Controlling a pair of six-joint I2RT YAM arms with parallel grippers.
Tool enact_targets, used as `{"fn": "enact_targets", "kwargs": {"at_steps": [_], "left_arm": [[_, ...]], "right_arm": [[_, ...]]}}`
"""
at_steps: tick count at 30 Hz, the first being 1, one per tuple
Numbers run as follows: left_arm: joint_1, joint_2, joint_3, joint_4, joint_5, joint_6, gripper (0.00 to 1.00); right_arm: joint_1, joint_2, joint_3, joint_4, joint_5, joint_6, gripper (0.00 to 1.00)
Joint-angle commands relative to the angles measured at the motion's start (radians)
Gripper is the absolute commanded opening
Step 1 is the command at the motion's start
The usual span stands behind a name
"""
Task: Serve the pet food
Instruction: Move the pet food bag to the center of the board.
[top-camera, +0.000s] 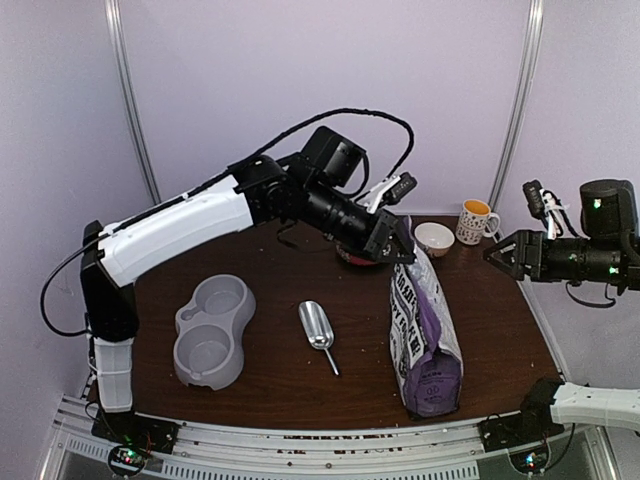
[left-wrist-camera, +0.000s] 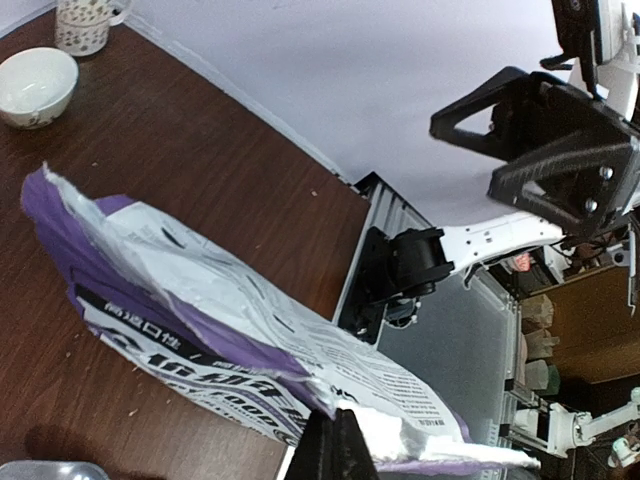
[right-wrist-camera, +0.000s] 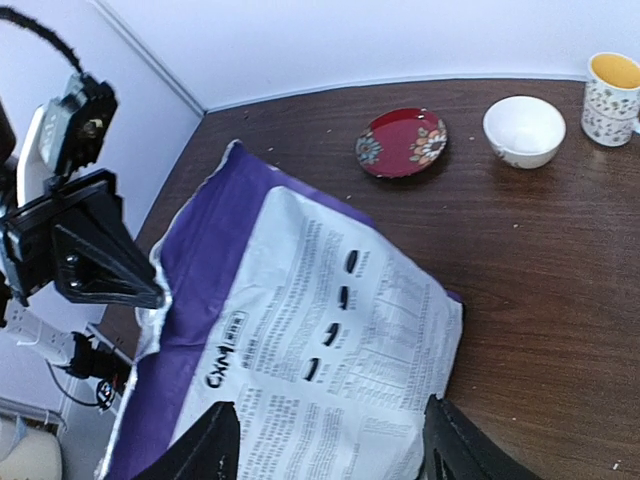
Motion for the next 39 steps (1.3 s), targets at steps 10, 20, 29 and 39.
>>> {"fn": "enact_targets", "kwargs": {"at_steps": [10,20,29,39], "left_arm": [[0.121,-0.289,-0.095,-0.128,-0.109,0.186,0.00],[0.126,-0.307,-0.130,-0.128,0.009,0.191,0.00],[0.102,-0.216,-0.104,-0.039,0.113,0.151,0.00],[0.080,-0.184,-0.081,-0.038,0.104,0.156,0.00]], "right_arm": [[-0.012,0.022,0.017,0.020,0.182,0.084,0.64],[-0.012,0.017,-0.044,0.086,0.146,0.129,0.63],[-0.012,0.037,-0.047,0.096,0.146,0.099,0.63],[-0.012,0.034,-0.065,0.119,0.138,0.083,0.63]]}}
